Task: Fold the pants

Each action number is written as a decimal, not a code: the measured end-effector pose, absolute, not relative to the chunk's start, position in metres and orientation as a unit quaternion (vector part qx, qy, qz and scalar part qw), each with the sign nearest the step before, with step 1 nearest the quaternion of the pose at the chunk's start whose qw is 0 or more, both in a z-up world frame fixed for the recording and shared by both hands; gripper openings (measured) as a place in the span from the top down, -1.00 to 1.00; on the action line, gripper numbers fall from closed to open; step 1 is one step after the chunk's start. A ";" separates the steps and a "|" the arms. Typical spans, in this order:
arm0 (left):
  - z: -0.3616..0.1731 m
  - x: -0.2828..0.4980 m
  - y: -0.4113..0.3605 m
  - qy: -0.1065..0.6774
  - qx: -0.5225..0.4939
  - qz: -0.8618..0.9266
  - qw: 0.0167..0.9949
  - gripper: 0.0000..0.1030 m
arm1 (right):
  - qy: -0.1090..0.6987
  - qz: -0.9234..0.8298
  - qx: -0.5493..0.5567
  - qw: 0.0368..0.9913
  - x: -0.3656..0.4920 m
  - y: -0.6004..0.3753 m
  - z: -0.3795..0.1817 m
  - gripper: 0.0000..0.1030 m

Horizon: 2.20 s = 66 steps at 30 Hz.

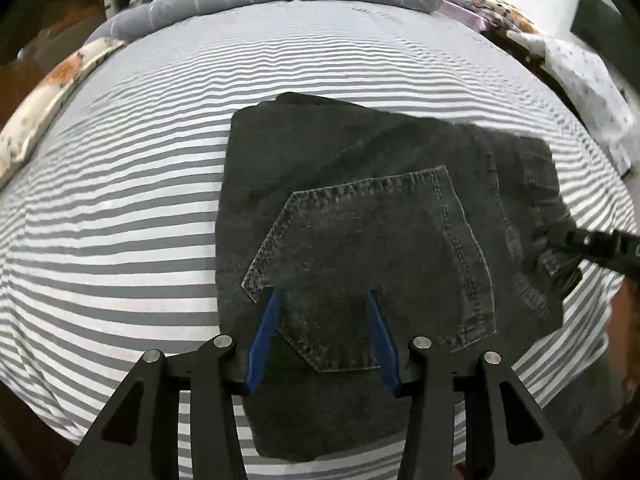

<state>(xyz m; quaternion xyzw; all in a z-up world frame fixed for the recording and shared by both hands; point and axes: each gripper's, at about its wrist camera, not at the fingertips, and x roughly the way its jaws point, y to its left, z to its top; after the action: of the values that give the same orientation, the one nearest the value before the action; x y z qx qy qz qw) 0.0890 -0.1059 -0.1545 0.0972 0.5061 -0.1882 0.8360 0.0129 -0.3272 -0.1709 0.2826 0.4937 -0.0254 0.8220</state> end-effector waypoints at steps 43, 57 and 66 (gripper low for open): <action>-0.146 0.188 -0.140 0.521 0.091 -0.192 0.827 -0.02 | 0.519 -0.049 0.038 0.852 0.043 -0.270 -0.160 -0.19; -0.157 0.089 -0.084 0.522 0.096 -0.212 0.820 -0.02 | 0.539 -0.027 0.127 0.832 -0.001 -0.290 -0.177 -0.25; -0.161 0.087 -0.087 0.518 0.099 -0.205 0.824 -0.02 | 0.538 -0.024 0.152 0.829 -0.011 -0.305 -0.192 -0.37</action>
<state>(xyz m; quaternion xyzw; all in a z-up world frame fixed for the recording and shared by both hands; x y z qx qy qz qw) 0.0869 -0.0872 -0.1611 0.0988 0.5183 -0.2047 0.8245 -0.0108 -0.3048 -0.1921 0.1525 0.5377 -0.0240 0.8289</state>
